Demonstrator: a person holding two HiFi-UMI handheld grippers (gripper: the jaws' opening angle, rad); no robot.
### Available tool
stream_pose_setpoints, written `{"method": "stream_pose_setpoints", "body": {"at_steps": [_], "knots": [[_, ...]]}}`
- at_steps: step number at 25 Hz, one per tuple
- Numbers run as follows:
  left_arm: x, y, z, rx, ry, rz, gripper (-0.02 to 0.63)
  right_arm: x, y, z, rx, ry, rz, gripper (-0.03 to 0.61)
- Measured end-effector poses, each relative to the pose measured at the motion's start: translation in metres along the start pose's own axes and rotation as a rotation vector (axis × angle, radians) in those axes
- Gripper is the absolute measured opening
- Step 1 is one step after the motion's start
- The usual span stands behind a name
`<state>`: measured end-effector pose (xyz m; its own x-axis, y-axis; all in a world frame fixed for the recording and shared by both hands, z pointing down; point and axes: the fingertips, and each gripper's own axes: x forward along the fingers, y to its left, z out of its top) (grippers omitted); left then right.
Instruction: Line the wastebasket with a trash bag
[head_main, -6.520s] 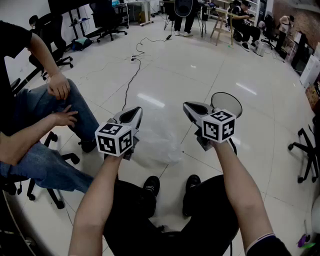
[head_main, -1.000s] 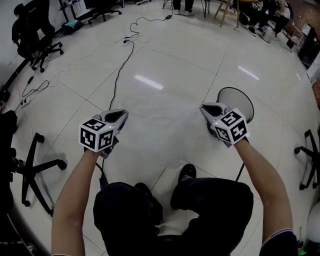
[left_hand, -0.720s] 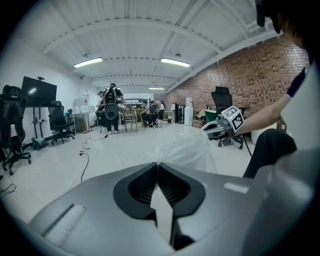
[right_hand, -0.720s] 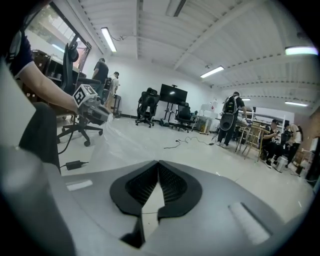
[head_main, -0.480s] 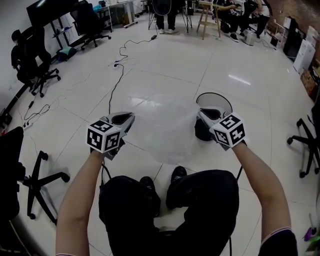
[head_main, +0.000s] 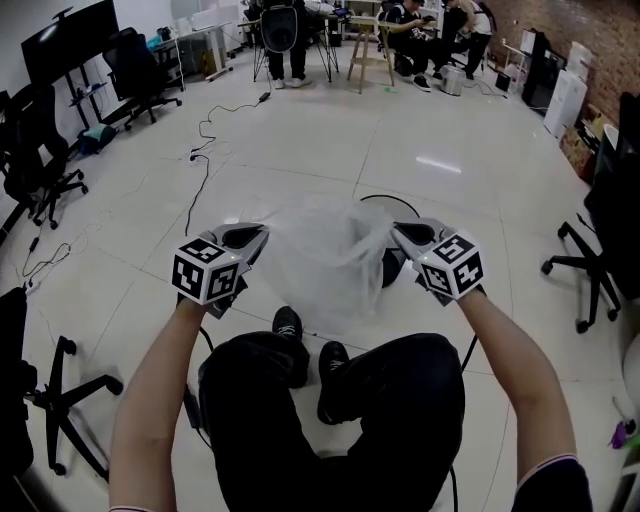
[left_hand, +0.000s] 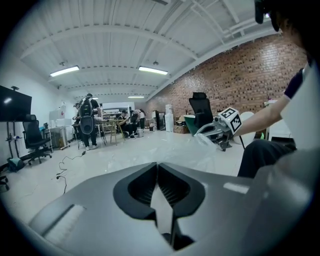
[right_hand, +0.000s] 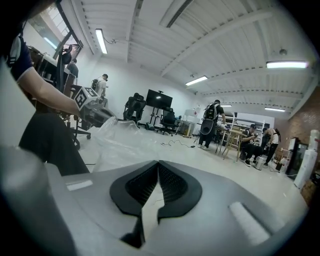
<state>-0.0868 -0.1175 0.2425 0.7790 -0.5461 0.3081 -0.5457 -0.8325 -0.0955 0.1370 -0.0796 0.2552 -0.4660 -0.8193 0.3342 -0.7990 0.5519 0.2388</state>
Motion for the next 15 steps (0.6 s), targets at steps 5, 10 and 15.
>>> {"method": "stream_pose_setpoints", "body": {"at_steps": [5,10,15], "knots": [[0.029,-0.01,0.015,0.021,-0.017,-0.066,0.012,-0.017,-0.013,-0.01,0.01,0.02,-0.039,0.002],[0.052,-0.027,0.022,0.034,-0.018,-0.13,0.012,-0.04,-0.026,-0.022,0.028,0.044,-0.086,0.002],[0.071,-0.044,0.028,0.046,-0.008,-0.176,0.012,-0.061,-0.034,-0.034,0.045,0.071,-0.107,0.002]]}}
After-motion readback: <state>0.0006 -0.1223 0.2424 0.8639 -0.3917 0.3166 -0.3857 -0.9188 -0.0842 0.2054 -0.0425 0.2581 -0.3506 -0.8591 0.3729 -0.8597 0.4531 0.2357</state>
